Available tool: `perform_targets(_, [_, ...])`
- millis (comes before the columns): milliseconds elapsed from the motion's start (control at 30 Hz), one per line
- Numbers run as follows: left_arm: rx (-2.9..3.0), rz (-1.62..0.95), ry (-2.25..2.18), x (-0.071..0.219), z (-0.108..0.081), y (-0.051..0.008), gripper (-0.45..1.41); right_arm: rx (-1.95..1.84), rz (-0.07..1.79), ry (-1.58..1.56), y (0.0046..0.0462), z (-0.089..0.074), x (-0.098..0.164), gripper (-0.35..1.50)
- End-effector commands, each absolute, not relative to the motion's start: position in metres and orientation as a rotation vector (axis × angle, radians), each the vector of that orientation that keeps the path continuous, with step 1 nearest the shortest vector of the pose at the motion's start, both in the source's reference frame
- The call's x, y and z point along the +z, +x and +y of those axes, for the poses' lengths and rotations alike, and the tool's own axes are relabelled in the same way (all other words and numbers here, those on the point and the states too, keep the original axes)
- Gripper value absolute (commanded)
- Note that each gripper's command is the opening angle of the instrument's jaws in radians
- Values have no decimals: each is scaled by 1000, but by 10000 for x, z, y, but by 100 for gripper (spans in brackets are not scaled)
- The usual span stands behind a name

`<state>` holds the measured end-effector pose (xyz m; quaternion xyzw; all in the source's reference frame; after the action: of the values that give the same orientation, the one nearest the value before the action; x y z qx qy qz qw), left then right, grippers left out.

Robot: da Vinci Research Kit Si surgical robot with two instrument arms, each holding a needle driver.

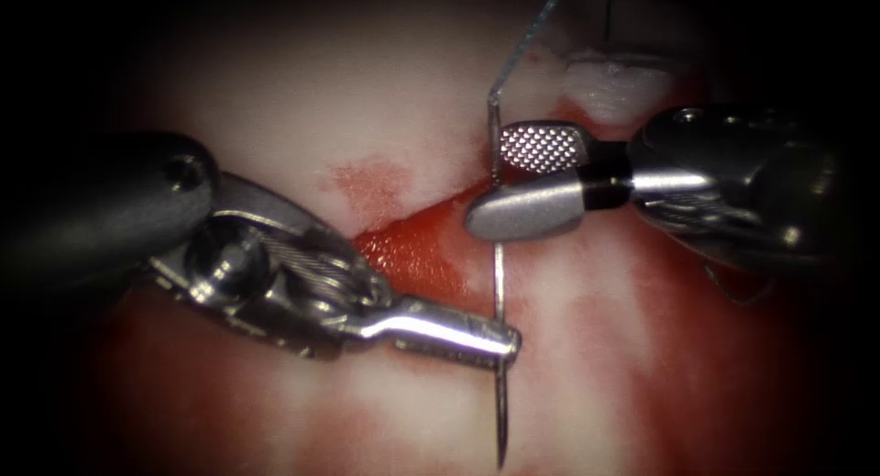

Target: Wound Closure

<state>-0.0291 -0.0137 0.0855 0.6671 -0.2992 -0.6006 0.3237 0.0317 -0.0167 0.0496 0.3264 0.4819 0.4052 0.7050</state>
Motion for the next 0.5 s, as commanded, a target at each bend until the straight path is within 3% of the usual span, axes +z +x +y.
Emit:
perform_targets(33, [-1569, -794, 1748, 853, -126, -297, -45, 899, 1081, 726, 328, -157, 490, 64])
perform_targets(200, [-1579, -771, 1765, 854, -127, -298, -45, 891, 1086, 746, 330, -156, 485, 44])
perform_targets(300, [-1577, -769, 1766, 854, -127, -298, -45, 863, 1085, 778, 331, -156, 484, -3])
perform_targets(433, [-1581, -765, 1770, 854, -127, -298, -45, 775, 1107, 754, 331, -153, 482, -35])
perform_targets(500, [-1585, -760, 1774, 854, -127, -298, -45, 765, 1108, 765, 331, -152, 480, -35])
